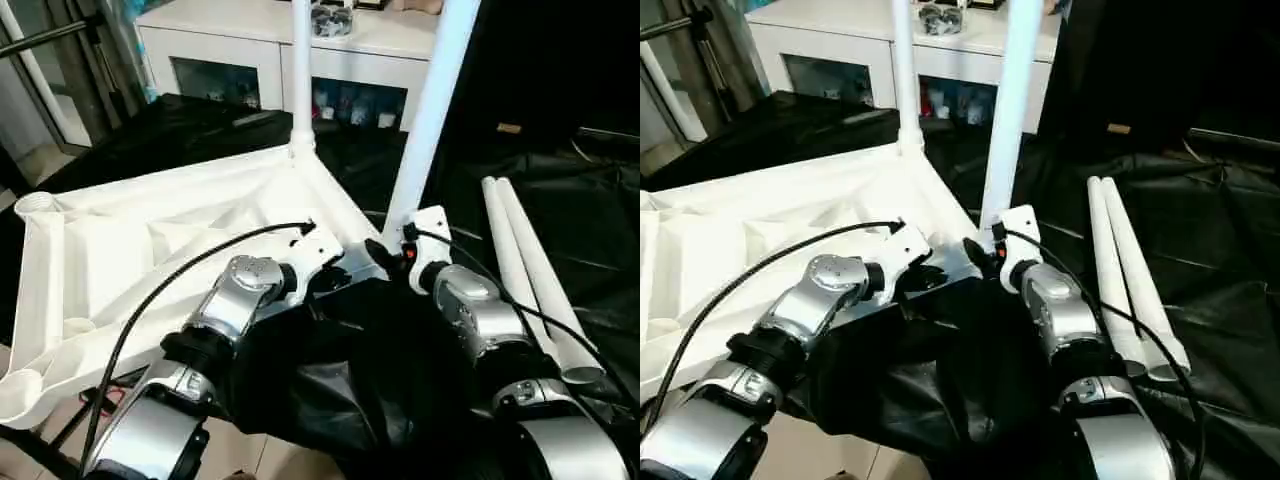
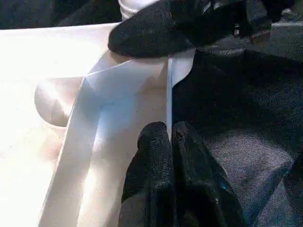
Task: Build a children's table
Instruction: Rotate leg to tighten
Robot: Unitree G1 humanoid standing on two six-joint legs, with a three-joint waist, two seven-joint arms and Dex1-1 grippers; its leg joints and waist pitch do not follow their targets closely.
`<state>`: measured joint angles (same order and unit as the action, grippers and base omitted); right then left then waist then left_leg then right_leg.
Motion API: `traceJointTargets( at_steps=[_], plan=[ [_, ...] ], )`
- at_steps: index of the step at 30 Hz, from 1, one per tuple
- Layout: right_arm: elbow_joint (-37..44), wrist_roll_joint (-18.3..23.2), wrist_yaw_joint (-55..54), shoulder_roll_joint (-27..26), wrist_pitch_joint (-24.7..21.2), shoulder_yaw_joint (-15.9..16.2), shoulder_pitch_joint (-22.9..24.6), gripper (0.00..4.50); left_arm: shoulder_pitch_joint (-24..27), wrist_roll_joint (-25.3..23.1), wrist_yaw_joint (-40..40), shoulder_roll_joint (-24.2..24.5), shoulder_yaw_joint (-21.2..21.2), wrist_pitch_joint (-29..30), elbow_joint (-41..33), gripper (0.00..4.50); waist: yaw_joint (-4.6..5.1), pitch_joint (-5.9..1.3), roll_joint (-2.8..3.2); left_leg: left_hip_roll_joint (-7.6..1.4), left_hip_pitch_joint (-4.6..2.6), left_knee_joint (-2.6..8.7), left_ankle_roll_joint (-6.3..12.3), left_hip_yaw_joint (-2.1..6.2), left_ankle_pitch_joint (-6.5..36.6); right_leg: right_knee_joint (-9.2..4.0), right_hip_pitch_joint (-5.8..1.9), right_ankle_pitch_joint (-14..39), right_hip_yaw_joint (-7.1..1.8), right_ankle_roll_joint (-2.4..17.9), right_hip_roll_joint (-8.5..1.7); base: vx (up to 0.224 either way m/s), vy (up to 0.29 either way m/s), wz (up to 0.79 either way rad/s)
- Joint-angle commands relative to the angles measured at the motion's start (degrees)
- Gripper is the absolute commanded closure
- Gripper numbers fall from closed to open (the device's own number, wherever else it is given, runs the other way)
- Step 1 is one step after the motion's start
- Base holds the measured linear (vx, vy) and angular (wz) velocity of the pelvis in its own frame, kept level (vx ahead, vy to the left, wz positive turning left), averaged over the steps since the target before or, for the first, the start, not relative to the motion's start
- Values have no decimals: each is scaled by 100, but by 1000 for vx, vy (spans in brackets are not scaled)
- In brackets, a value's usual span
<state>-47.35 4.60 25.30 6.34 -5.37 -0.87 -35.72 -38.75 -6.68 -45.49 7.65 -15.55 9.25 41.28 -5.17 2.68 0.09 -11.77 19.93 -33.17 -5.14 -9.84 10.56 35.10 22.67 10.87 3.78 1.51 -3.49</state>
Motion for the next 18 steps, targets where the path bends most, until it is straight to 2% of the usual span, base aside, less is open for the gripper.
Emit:
traceJointTargets(
  at_steps=[1,6,7,8,10,11,13,15,18],
  plan=[
    [-174,-38,522,-320,-51,374,120,64,59,111,-115,-291,-168,-221,-110,450,1,-324,-52,-123,13,373,218,22,1092,-507,-272,1578,-272,933,-463,0,0,0],
    [78,53,1371,-51,103,514,182,64,175,217,-602,-71,-229,-399,-291,450,1,-341,-65,-115,35,350,318,10,901,-470,-296,1226,-276,1015,-453,0,0,0],
    [250,123,1823,116,153,595,245,64,228,271,-860,54,-245,-460,-383,450,-3,-345,-72,-121,40,348,357,7,845,-460,-304,1120,-277,1044,-454,0,0,0],
    [250,123,1823,116,153,595,245,64,228,271,-860,54,-245,-460,-383,450,-17,-348,-75,-124,45,338,417,7,808,-452,-317,1037,-273,1058,-455,0,0,0],
    [628,335,2878,509,181,710,388,64,355,382,-1506,394,-299,-687,-580,450,-17,-348,-85,-131,48,338,493,2,773,-440,-313,933,-269,1107,-449,0,0,0],
    [731,396,3185,616,131,745,433,64,384,403,-1676,498,-312,-721,-618,450,-48,-356,-86,-139,51,326,545,0,744,-423,-331,874,-259,1114,-442,0,0,0],
    [794,431,3375,682,96,769,462,64,401,414,-1778,562,-319,-733,-639,450,-48,-352,-69,-156,50,329,555,-9,721,-407,-307,798,-254,1161,-436,0,0,0],
    [984,487,3892,851,-22,840,561,64,428,397,-1995,735,-328,-812,-642,450,-52,-355,-80,-158,48,325,552,-9,663,-392,-307,701,-249,1218,-430,0,0,0],
    [1126,516,4225,973,-97,923,639,94,436,394,-2170,858,-328,-870,-626,450,-69,-347,-84,-158,48,327,544,-10,705,-400,-306,794,-251,1200,-441,0,0,0]
  ],
)
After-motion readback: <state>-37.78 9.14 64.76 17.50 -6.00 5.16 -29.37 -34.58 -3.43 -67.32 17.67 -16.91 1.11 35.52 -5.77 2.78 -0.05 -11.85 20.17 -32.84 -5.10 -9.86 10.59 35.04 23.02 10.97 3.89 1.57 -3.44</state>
